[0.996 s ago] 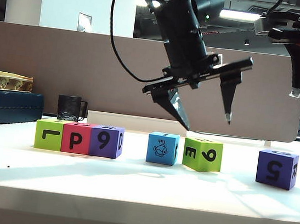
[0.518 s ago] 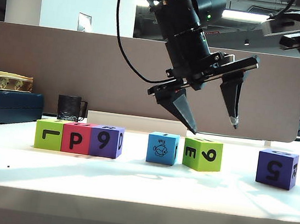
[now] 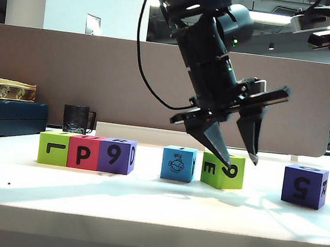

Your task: Select the appropriate blocks from the scattered letter blocks on the table and arrange them in a row to spell out "TURING".

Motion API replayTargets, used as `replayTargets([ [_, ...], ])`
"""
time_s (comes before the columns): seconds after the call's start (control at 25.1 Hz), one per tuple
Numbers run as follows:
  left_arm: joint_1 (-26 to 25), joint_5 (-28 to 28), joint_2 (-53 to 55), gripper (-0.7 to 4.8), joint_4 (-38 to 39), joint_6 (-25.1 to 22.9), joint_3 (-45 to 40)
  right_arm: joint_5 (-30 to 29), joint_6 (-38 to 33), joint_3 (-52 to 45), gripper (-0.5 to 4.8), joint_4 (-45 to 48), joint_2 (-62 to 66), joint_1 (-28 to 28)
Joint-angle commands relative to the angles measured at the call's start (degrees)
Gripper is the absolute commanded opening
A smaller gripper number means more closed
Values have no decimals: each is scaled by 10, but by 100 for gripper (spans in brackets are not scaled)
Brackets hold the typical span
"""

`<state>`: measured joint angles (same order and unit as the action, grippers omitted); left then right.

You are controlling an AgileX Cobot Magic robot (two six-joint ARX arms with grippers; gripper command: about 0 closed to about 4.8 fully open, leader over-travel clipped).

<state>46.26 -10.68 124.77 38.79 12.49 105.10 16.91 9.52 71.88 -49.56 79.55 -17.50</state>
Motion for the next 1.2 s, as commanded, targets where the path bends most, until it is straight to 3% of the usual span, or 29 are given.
replayTargets([
  [0.04,5,-10,0,210,-13,-3,3,-1,-1,3,-1,3,-3,-1],
  [0.24,3,34,9,209,-23,-1,3,-2,-1,3,-1,3,-3,-1],
  [0.6,-10,64,10,210,-14,-1,4,-2,-1,3,-1,3,-3,-1],
  [0.72,-9,20,7,215,4,-1,5,-1,0,3,-1,3,-3,-1],
  [0.8,-7,-89,-6,215,18,-3,5,1,0,4,-1,5,-3,-1],
  [1.04,4,-81,-21,215,-15,-20,5,30,3,26,-1,0,-3,0],
  [1.12,5,-80,-21,276,-31,-21,5,50,14,42,-1,-9,-3,0],
  [1.2,9,-79,-18,377,-51,-32,5,62,14,56,-1,-19,-3,1],
])
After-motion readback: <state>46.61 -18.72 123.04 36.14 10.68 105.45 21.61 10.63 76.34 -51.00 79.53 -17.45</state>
